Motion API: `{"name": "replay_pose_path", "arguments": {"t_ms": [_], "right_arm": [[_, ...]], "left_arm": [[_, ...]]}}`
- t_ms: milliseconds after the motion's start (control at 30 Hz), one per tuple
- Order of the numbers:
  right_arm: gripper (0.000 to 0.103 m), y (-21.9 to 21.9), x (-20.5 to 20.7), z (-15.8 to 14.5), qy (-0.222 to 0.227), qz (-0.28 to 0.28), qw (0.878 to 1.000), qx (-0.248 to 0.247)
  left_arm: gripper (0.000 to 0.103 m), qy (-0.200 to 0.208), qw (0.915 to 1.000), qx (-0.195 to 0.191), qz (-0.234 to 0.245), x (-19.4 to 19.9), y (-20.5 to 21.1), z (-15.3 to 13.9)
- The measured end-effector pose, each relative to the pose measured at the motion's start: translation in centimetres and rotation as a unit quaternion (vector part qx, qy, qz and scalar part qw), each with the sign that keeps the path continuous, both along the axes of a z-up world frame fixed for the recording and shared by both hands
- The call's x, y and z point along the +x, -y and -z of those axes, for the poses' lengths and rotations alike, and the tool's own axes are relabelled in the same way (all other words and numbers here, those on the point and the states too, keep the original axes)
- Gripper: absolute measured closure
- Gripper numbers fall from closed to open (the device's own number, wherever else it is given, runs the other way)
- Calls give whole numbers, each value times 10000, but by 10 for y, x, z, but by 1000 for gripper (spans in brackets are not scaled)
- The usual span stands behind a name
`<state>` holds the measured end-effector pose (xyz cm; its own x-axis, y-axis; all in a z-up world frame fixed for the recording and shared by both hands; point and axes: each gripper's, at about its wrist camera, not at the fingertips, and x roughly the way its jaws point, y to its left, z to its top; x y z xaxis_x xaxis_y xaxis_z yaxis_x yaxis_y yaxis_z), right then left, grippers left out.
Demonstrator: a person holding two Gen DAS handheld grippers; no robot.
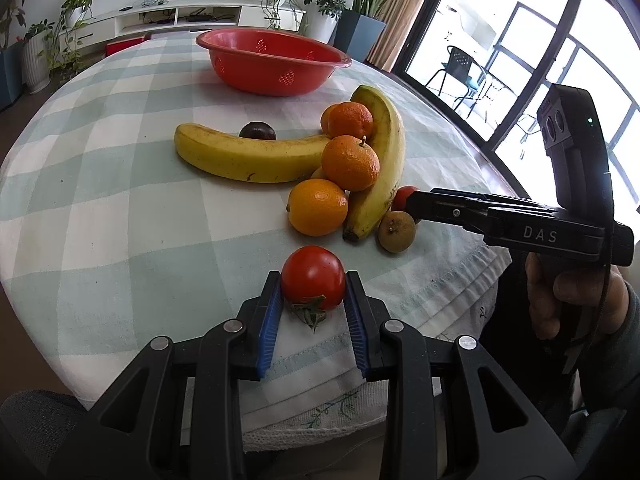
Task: Organize fruits
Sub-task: 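Carry both held tomatoes over the red colander bowl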
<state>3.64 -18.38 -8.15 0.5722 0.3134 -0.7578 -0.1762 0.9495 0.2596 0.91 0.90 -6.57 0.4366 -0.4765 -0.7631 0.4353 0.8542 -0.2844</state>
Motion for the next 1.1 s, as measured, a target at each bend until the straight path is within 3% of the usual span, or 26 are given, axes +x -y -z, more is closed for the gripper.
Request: {"name": "replay_pose_path", "arguments": {"t_ms": [400, 567, 1100], "right_arm": [[55, -9, 11, 0, -261, -256, 9990, 252], [67, -3, 11, 1, -343, -269, 9987, 275], [67, 6, 18, 3, -676, -426, 9953, 551]], "left_arm": [[74, -11, 10000, -58, -16, 0, 0, 1], [74, -17, 10000, -45, -17, 1, 0, 2], [74, -6, 10000, -35, -17, 1, 1, 3]]}}
